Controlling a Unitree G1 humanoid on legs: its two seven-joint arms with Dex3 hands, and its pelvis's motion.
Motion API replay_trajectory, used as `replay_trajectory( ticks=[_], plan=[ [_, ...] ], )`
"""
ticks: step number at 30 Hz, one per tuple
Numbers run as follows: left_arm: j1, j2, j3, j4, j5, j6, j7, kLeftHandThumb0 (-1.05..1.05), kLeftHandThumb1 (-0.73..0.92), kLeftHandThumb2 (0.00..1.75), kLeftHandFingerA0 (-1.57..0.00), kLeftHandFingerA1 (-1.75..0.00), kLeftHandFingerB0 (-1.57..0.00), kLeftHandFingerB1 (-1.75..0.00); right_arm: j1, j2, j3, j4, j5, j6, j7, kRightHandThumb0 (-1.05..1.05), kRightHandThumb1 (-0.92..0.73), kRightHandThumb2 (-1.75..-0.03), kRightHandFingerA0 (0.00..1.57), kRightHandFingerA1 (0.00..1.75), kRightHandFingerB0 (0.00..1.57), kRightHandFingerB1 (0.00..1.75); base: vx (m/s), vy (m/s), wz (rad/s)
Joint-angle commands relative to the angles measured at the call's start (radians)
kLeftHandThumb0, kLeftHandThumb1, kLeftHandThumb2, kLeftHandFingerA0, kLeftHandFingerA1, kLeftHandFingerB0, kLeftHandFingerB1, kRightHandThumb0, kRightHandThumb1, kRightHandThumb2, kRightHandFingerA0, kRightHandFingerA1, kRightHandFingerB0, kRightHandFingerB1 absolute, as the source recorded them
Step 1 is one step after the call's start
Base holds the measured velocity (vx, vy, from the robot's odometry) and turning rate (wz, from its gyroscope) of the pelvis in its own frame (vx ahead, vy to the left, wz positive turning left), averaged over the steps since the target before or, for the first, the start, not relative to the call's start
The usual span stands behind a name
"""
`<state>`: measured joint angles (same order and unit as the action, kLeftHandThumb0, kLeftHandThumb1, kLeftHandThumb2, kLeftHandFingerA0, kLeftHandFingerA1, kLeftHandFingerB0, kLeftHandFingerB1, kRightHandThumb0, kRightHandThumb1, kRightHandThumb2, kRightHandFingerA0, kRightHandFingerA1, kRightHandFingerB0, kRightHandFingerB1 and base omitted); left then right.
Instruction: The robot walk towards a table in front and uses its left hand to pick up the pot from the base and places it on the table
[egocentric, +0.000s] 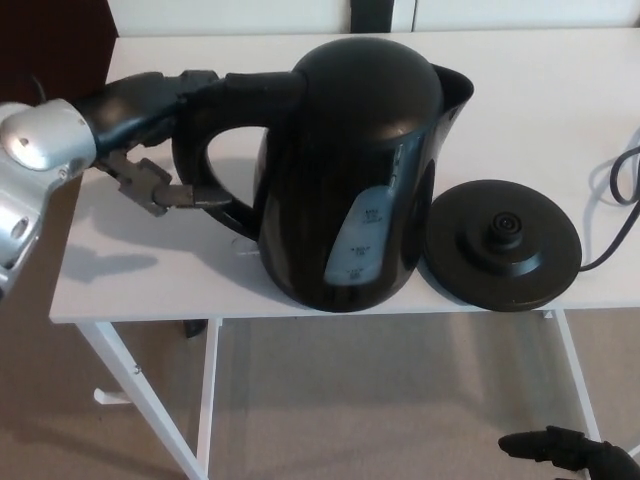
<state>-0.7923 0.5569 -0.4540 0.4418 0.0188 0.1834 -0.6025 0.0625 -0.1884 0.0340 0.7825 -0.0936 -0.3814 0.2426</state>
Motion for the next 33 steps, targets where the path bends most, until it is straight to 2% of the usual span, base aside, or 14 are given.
replay_trajectory(
  ticks=[1,11,12,19,20,21,22,23,24,27,29,30,32,33],
  plan=[
    [-0.028,0.037,-0.003,0.010,0.029,0.042,-0.179,-0.86,0.48,0.56,0.00,0.00,0.00,0.00,-0.005,-0.034,0.003,0.010,-0.008,-0.010,0.007,-0.62,-0.44,-0.85,0.87,0.64,0.53,0.51,0.00,0.000,0.00],
    [0.005,0.034,0.261,-0.084,-0.090,0.121,-0.151,-0.82,0.53,0.57,0.00,0.00,0.00,0.00,0.001,-0.047,0.024,0.008,-0.026,-0.012,-0.002,-0.61,-0.45,-0.86,0.87,0.64,0.53,0.51,0.00,0.000,0.00],
    [0.002,0.039,0.334,-0.081,-0.136,0.145,-0.137,-0.85,0.46,0.82,0.00,0.00,0.00,0.00,0.001,-0.046,0.026,0.010,-0.027,-0.012,-0.001,-0.61,-0.44,-0.85,0.87,0.64,0.53,0.51,0.00,0.000,0.00],
    [0.024,0.081,0.520,-0.052,-0.187,0.153,-0.180,-0.82,0.46,0.81,0.00,0.00,0.00,0.00,0.007,-0.052,0.036,0.015,-0.031,-0.011,0.000,-0.63,-0.45,-0.86,0.87,0.64,0.54,0.51,0.00,0.000,0.00],
    [0.033,0.141,0.592,-0.014,-0.211,0.117,-0.205,-0.80,0.50,0.56,0.00,0.00,0.00,0.00,0.004,-0.052,0.034,0.019,-0.025,-0.003,0.006,-0.59,-0.44,-0.85,0.86,0.64,0.53,0.51,0.00,0.000,0.00],
    [0.040,0.174,0.636,0.010,-0.223,0.093,-0.217,-0.78,0.50,0.56,0.00,0.00,0.00,0.00,0.003,-0.049,0.031,0.023,-0.017,-0.003,0.012,-0.57,-0.43,-0.84,0.85,0.64,0.53,0.52,0.00,0.000,0.00],
    [0.049,0.188,0.654,0.018,-0.224,0.076,-0.224,-0.80,0.52,0.57,0.00,0.00,0.00,0.00,0.004,-0.048,0.031,0.029,-0.015,-0.005,0.015,-0.59,-0.47,-0.59,0.86,0.47,0.64,0.41,0.00,0.000,0.00],
    [0.062,0.206,0.675,0.027,-0.225,0.054,-0.233,-0.80,0.52,0.57,0.00,0.00,0.00,0.00,0.007,-0.047,0.031,0.037,-0.013,-0.009,0.018,-0.59,-0.47,-0.59,0.86,0.47,0.64,0.41,0.00,0.000,0.00],
    [0.074,0.212,0.693,0.033,-0.235,0.049,-0.244,-0.80,0.52,0.56,0.00,0.00,0.00,0.00,0.012,-0.050,0.033,0.035,-0.018,-0.009,0.015,-0.58,-0.43,-0.84,0.86,0.64,0.54,0.52,0.00,0.000,0.00],
    [0.080,0.214,0.706,0.038,-0.238,0.044,-0.255,-0.80,0.52,0.56,0.00,0.00,0.00,0.00,0.014,-0.051,0.034,0.037,-0.019,-0.011,0.014,-0.58,-0.43,-0.84,0.86,0.64,0.54,0.52,0.00,0.000,0.00],
    [0.412,0.212,0.907,-0.021,-0.337,-0.012,-0.309,-0.82,0.46,0.81,0.00,0.00,0.00,0.00,0.058,-0.070,0.019,0.055,-0.006,-0.032,0.024,-0.62,-0.44,-0.85,0.87,0.64,0.54,0.51,0.00,0.000,0.00],
    [0.475,0.191,0.935,-0.036,-0.348,-0.021,-0.313,-0.78,0.53,0.57,0.00,0.00,0.00,0.00,0.059,-0.070,0.017,0.065,-0.004,-0.036,0.024,-0.62,-0.44,-0.85,0.88,0.64,0.55,0.51,0.00,0.000,0.00],
    [0.524,0.175,0.955,-0.051,-0.355,-0.027,-0.316,-0.78,0.53,0.57,0.00,0.00,0.00,0.00,0.059,-0.066,0.015,0.075,-0.003,-0.039,0.023,-0.62,-0.44,-0.85,0.88,0.64,0.55,0.51,0.00,0.000,0.00],
    [0.595,0.141,0.979,-0.066,-0.365,-0.030,-0.309,-0.72,0.49,0.56,0.00,0.00,0.00,0.00,0.059,-0.062,0.009,0.087,0.005,-0.039,0.024,-0.64,-0.46,-0.60,0.88,0.48,0.67,0.42,0.00,0.000,0.00]
  ],
)
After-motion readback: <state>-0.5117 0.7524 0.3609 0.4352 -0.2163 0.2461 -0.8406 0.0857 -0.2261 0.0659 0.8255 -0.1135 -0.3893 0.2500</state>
